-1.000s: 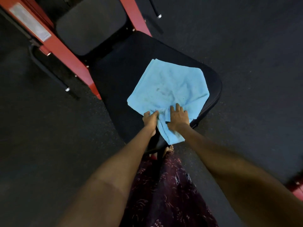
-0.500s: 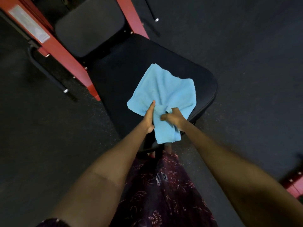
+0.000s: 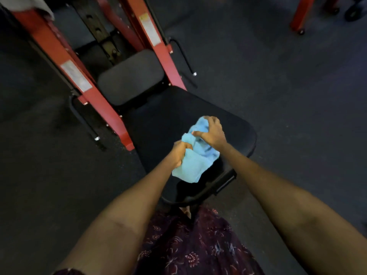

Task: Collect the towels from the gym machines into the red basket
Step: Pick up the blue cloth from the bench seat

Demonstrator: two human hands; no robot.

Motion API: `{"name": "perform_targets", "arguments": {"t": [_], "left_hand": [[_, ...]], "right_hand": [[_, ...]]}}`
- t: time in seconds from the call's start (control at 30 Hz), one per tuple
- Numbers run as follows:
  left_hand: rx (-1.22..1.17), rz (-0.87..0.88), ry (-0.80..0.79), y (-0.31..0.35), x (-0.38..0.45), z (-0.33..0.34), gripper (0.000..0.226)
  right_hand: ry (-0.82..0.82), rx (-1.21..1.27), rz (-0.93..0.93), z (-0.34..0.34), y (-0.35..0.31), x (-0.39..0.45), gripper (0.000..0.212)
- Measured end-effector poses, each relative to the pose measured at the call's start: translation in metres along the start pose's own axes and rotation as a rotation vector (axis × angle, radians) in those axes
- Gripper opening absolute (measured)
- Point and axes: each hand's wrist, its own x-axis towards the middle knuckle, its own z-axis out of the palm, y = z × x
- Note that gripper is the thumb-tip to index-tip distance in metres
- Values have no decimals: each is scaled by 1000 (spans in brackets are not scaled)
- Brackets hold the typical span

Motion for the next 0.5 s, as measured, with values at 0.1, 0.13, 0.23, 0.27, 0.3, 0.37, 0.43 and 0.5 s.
{"name": "perform_targets", "arguments": {"t": [0.1,0.13,0.23,0.27,0.3,0.37,0.43,0.5], "left_hand": [[44,124,3,20,-25,-11,20],[41,161,18,29,-38,-16,22],[32,226,74,50,-59,-30,24],[48,233,71,54,-62,-35,24],[56,256,74,59,-71,-40,26],[52,310,99,67,-85,-47,21],[39,396,182,73,-98,-49,21],[39,514,282,78,-115,-51,28]], "right_hand": [[-226,145,-71,-3,-37,-2,66],[-323,179,-68,-5,-51,-5,62],[-597,65,-69,-18,-79,-16,55],[-635,-23,-87,-22,-84,-19,58],[-631,-115,-127,-28,-91,-23,59],[-525,-211,-189,-32,-103,-29,51],[-388,-159,-219,-33,-115,-35,41],[-302,-94,-272,-30,-128,-44,38]]}}
